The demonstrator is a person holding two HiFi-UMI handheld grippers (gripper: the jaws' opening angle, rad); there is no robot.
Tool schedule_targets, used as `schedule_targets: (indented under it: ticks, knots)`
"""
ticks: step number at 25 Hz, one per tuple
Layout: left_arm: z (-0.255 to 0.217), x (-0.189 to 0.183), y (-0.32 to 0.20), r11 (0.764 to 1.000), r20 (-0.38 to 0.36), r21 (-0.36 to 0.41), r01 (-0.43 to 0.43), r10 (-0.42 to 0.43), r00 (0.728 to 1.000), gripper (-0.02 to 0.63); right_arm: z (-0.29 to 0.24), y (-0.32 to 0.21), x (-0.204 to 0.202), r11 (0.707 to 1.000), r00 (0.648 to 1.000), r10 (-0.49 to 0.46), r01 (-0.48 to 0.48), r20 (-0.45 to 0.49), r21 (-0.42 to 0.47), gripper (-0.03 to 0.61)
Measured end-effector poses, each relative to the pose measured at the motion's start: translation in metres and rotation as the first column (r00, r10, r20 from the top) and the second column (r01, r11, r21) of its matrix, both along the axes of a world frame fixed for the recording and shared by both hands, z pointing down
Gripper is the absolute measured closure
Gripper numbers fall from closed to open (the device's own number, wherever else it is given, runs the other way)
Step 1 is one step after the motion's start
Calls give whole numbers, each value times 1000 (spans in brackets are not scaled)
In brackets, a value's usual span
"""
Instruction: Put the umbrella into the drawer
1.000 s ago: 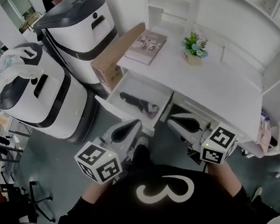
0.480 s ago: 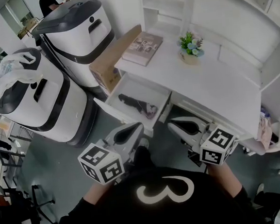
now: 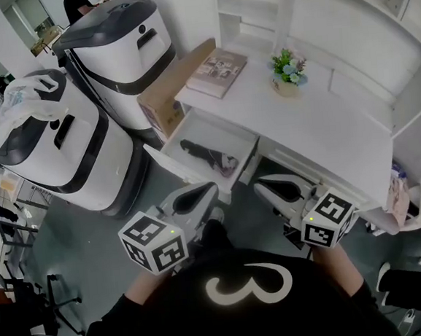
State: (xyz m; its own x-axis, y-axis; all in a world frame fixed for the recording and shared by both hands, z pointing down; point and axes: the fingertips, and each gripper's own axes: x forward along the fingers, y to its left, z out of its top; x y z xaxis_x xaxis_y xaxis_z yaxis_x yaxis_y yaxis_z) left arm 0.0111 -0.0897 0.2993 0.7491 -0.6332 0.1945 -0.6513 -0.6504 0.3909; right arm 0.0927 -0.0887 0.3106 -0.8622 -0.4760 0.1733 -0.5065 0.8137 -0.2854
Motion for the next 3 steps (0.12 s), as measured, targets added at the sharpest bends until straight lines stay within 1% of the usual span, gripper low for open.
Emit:
schedule_targets:
  ticks: [3]
  knots:
    - [-3, 3, 5, 1000, 6, 3, -6, 6, 1000, 606, -3, 4, 1, 1000, 1000, -2, 2, 0, 9, 575]
